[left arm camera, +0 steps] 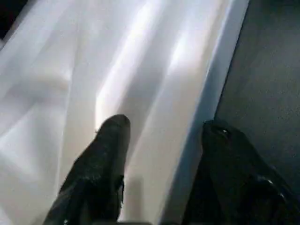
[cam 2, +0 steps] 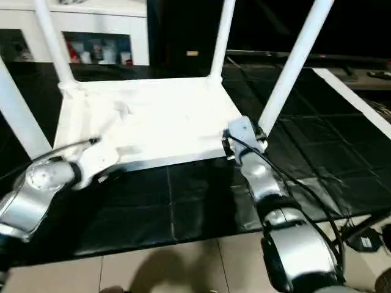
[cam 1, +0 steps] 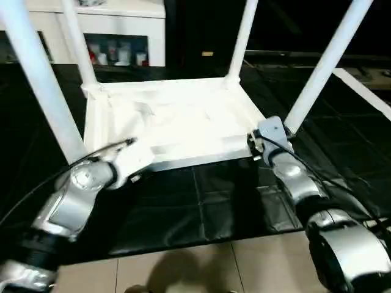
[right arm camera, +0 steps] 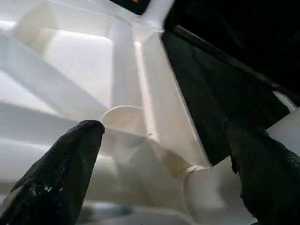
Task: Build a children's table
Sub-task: Rotate table base
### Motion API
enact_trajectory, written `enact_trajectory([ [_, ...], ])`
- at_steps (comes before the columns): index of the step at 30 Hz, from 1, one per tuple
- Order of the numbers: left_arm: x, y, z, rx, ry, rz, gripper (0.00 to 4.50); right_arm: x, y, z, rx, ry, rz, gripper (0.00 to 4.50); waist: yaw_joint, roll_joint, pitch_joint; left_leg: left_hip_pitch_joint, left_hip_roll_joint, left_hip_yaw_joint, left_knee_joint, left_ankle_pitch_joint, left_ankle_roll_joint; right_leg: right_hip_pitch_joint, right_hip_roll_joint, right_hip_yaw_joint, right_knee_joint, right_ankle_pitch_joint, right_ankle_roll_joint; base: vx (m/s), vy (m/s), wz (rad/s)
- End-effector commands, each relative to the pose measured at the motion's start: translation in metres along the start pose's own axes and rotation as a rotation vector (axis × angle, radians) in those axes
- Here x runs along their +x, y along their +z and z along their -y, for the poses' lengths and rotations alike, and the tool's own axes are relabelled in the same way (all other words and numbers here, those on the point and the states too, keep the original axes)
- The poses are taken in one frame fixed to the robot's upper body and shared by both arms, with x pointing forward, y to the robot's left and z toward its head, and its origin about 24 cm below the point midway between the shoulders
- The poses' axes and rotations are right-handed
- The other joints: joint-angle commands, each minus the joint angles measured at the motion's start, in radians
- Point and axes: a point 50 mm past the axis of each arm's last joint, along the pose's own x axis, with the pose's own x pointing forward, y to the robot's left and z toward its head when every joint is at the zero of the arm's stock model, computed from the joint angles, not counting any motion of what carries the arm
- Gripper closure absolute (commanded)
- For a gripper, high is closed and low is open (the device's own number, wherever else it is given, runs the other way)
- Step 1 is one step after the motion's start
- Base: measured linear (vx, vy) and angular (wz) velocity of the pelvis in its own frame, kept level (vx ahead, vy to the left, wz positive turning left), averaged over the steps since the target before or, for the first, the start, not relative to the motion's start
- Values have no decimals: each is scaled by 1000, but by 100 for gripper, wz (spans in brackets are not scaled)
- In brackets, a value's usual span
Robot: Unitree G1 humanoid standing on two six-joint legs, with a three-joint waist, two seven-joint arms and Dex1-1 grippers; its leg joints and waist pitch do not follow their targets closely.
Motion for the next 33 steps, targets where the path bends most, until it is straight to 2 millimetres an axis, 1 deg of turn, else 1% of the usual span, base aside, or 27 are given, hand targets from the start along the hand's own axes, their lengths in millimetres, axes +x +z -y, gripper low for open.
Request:
enact_trajectory([
  [1, -2, 9, 15, -113, -79, 135, 179, -2, 1, -1, 58, 54, 34, 0, -7, 21, -74, 2, 13, 8, -66, -248, -18, 57, -47, 42, -61, -118, -193, 0, 0, 0],
  [2, -4, 8, 19, -144, -93, 151, 179, -3, 2, -4, 74, 91, 50, 0, -8, 19, -75, 2, 13, 8, -66, -246, -13, 57, -46, 42, -60, -116, -194, 0, 0, 0],
  [3, -6, 7, 22, -177, -97, 166, 179, -5, 4, -8, 105, 145, 72, 0, -16, 19, -74, -1, 11, 8, -67, -247, 8, 59, -43, 41, -62, -120, -193, 0, 0, 0],
  [4, -8, 4, 25, -237, -100, 183, 179, -7, 6, -13, 150, 220, 104, 0, -20, 21, -73, 0, 12, 8, -67, -255, 15, 58, -43, 41, -63, -128, -191, 0, 0, 0],
  [5, -15, -3, 31, -316, -112, 199, 179, -13, 11, -20, 215, 318, 164, 0, -26, 29, -71, -1, 13, 6, -69, -274, 24, 62, -44, 42, -66, -151, -185, 0, 0, 0],
  [6, -18, -5, 33, -332, -120, 200, 179, -14, 12, -21, 231, 336, 181, 0, -34, 25, -66, -1, 17, 4, -74, -295, 26, 55, -42, 40, -77, -203, -180, 0, 0, 0],
  [7, -19, -6, 33, -337, -122, 200, 179, -15, 12, -21, 235, 342, 186, 0, -34, 25, -69, 3, 15, 6, -70, -297, 27, 55, -41, 40, -78, -216, -181, 0, 0, 0],
  [8, -32, -15, 37, -415, -129, 195, 160, -22, 14, -25, 239, 394, 235, 0, -33, 29, -70, 3, 17, 6, -69, -289, 24, 56, -44, 42, -74, -207, -186, 0, 0, 0],
  [9, -39, -21, 38, -449, -129, 181, 149, -27, 13, -27, 265, 423, 252, 0, -37, 22, -64, -2, 21, 6, -75, -287, 22, 54, -40, 42, -77, -218, -184, 0, 0, 0],
  [10, -46, -26, 40, -472, -134, 167, 149, -30, 13, -29, 287, 445, 262, 0, -35, 26, -65, 4, 21, 6, -74, -297, 21, 53, -40, 41, -77, -229, -184, 0, 0, 0],
  [12, -58, -35, 41, -491, -149, 134, 140, -36, 12, -30, 317, 474, 282, 0, -36, 29, -60, 8, 22, 6, -77, -318, 17, 47, -35, 43, -84, -268, -175, 0, 0, 0],
  [13, -68, -42, 42, -500, -158, 97, 130, -40, 12, -32, 342, 494, 293, 0, -37, 18, -58, 10, 22, 5, -79, -336, 16, 46, -34, 42, -88, -307, -163, 0, 0, 0],
  [14, -77, -47, 42, -507, -166, 63, 108, -44, 12, -34, 362, 512, 304, 0, -35, 24, -55, 11, 23, 4, -80, -350, 11, 41, -36, 45, -89, -339, -152, 0, 0, 0],
  [16, -87, -53, 40, -514, -164, 25, 102, -48, 13, -35, 398, 531, 316, 0, -37, 23, -53, 12, 22, 3, -82, -364, 10, 41, -33, 45, -92, -359, -144, 0, 0, 0],
  [17, -96, -56, 33, -515, -134, -5, 96, -51, 14, -36, 406, 562, 326, 0, -38, 23, -50, 17, 22, 3, -82, -391, 4, 34, -31, 45, -97, -393, -138, 0, 0, 0],
  [18, -103, -58, 26, -509, -101, -24, 84, -54, 15, -36, 406, 588, 334, 0, -34, 25, -50, 20, 21, 2, -82, -400, 2, 32, -32, 45, -99, -404, -135, 0, 0, 0],
  [19, -109, -59, 17, -500, -65, -40, 71, -56, 15, -37, 413, 609, 334, 0, -34, 25, -49, 18, 22, 1, -84, -405, 0, 32, -34, 46, -100, -417, -129, 0, 0, 0],
  [20, -117, -59, 8, -490, -27, -57, 63, -60, 15, -38, 420, 640, 334, 0, -31, 27, -49, 19, 20, -1, -85, -402, -2, 34, -32, 46, -100, -417, -123, 0, 0, 0],
  [22, -130, -60, -5, -472, 12, -95, 59, -63, 16, -38, 453, 655, 324, 0, -31, 28, -47, 21, 20, -1, -86, -405, -1, 32, -32, 46, -102, -417, -121, 0, 0, 0],
  [23, -136, -61, -11, -461, 23, -119, 52, -65, 16, -39, 459, 669, 316, 0, -30, 29, -47, 23, 18, -3, -87, -414, -3, 31, -32, 45, -102, -429, -117, 0, 0, 0],
  [24, -141, -62, -16, -453, 33, -141, 39, -66, 15, -39, 454, 681, 310, 0, -31, 28, -48, 21, 18, -4, -88, -411, -6, 33, -34, 45, -101, -434, -116, 0, 0, 0],
  [25, -141, -62, -16, -453, 33, -141, 27, -66, 15, -39, 454, 681, 310, 0, -30, 29, -47, 23, 20, -4, -89, -409, -9, 32, -36, 46, -102, -436, -117, 0, 0, 0],
  [26, -149, -63, -24, -447, 58, -165, 21, -68, 15, -40, 420, 684, 298, 0, -31, 29, -47, 22, 20, -4, -89, -406, -11, 31, -36, 47, -101, -430, -120, 0, 0, 0],
  [27, -155, -66, -30, -453, 91, -186, 17, -68, 12, -41, 392, 695, 278, 0, -29, 33, -49, 22, 19, -3, -89, -397, -15, 31, -36, 48, -99, -408, -128, 0, 0, 0],
  [29, -162, -71, -38, -465, 138, -231, 8, -70, 9, -42, 339, 710, 253, 0, -30, 33, -51, 21, 19, -3, -88, -387, -18, 33, -35, 49, -95, -375, -136, 0, 0, 0],
  [31, -169, -77, -43, -478, 174, -279, 8, -71, 3, -43, 301, 717, 217, 0, -30, 32, -51, 21, 18, -2, -88, -380, -18, 35, -35, 49, -93, -363, -140, 0, 0, 0],
  [33, -174, -80, -48, -487, 219, -293, 8, -73, 1, -44, 266, 722, 204, 0, -30, 28, -50, 20, 17, -1, -87, -381, -14, 35, -36, 50, -95, -375, -139, 0, 0, 0],
])
